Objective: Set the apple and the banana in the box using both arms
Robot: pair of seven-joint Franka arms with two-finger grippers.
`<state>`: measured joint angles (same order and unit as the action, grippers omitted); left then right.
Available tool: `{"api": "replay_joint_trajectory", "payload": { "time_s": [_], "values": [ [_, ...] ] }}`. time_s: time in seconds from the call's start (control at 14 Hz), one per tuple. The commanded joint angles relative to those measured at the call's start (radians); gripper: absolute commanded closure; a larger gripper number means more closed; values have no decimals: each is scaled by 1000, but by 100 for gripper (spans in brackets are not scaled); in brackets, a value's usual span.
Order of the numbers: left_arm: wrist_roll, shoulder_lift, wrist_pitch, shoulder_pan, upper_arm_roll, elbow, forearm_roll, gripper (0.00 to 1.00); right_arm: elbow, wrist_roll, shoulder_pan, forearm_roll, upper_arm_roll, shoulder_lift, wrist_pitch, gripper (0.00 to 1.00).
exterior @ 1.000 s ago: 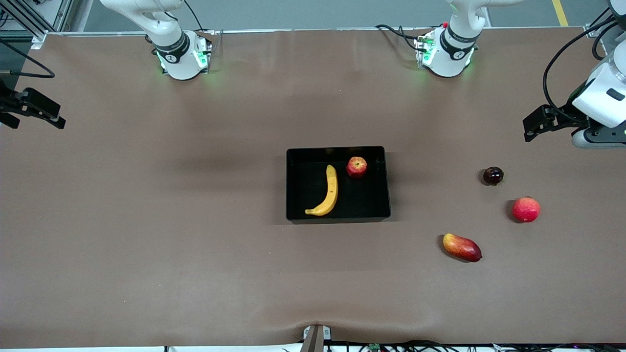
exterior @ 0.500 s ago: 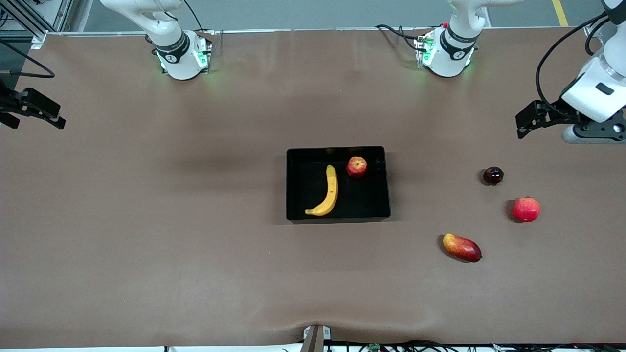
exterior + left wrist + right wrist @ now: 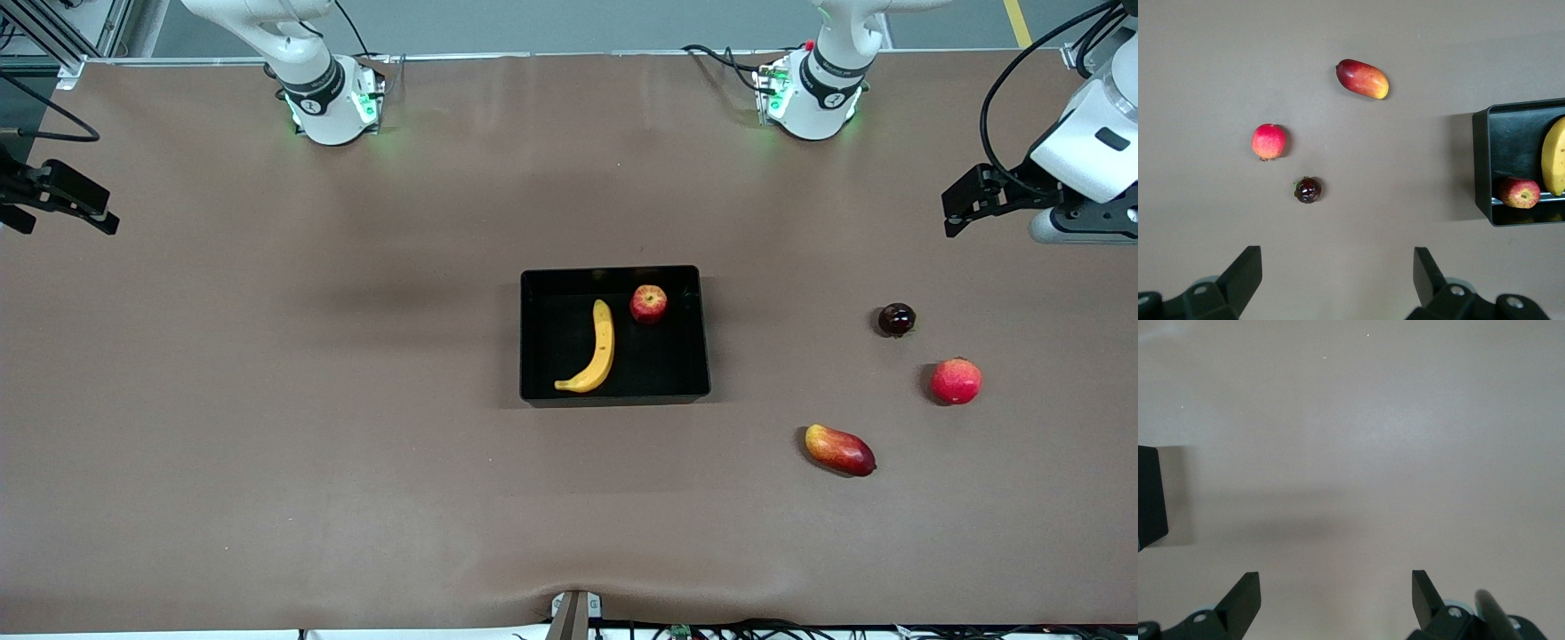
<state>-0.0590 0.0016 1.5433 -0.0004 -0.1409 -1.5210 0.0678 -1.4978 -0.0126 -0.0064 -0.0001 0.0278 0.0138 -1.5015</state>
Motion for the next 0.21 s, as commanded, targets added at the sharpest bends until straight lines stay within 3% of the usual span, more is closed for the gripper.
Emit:
{"api": "replay_joint_trajectory", "payload": {
  "time_s": [0.0, 0.14],
  "values": [
    [4, -6, -18, 0, -5, 7, -19, 0, 19, -9, -6, -17, -5, -9, 4, 0],
    [-1, -11, -37, -1, -8, 5, -20, 0, 19, -9, -6, -17, -5, -9, 4, 0]
  ]
}}
